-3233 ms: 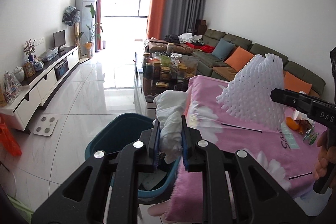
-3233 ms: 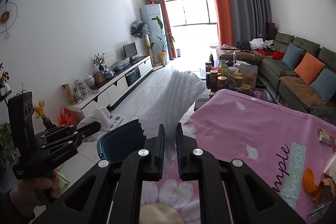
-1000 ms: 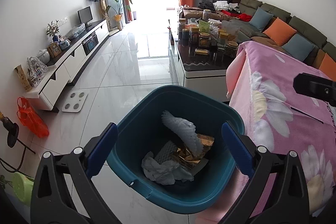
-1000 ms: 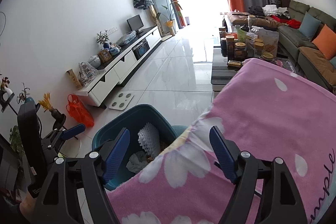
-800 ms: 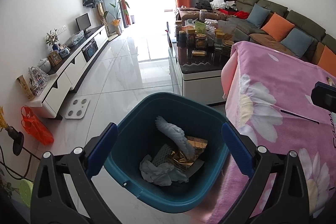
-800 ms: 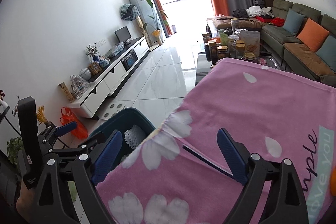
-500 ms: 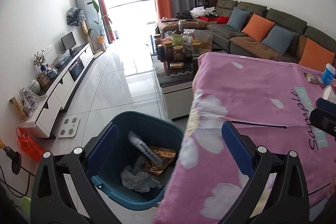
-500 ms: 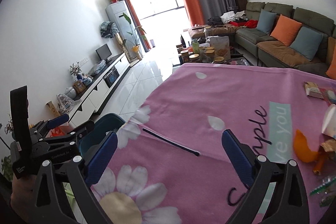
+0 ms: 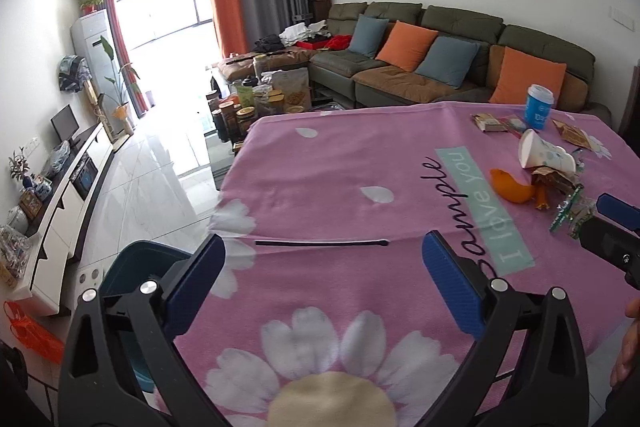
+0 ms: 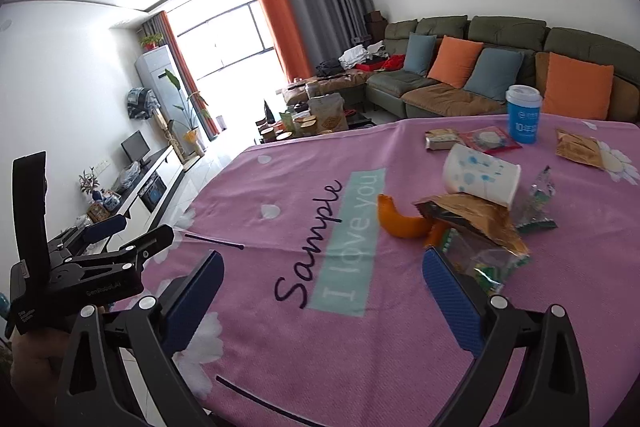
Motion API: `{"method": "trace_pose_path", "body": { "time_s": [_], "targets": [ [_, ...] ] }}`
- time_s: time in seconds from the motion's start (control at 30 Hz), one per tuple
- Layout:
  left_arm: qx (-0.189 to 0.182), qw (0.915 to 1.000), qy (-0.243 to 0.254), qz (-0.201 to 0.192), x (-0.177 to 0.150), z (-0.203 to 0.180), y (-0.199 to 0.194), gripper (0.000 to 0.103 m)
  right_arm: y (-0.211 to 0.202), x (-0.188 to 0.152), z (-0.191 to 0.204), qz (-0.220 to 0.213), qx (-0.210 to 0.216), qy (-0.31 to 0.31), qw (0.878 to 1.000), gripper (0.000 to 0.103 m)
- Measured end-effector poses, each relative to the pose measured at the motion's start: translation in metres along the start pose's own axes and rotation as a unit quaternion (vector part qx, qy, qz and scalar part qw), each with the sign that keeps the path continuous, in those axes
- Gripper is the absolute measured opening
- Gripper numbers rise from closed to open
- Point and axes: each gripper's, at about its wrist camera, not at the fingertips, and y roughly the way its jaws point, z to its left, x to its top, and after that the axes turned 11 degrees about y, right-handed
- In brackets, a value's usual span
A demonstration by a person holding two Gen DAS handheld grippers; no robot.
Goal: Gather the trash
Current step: 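Move both tools back over the table toward the wrappers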
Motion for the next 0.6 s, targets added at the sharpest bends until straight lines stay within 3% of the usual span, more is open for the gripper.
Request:
{"method": "trace_pose_path", "body": {
  "time_s": [0.23, 0.6],
  "targets": [
    [-0.042, 0.9990, 0.014, -0.009, 0.002, -0.029, 0.003, 0.097, -0.020, -0.011, -0.026, -0.015, -0.033, 0.018, 0.999, 0.096],
    [-0.100, 0.9940, -0.008, -0.045, -0.006, -0.036, -0.013, 0.097, -0.049, -0.026, -0.049, -0.039, -0.088, 0.027, 0.995, 0.096]
  ]
}}
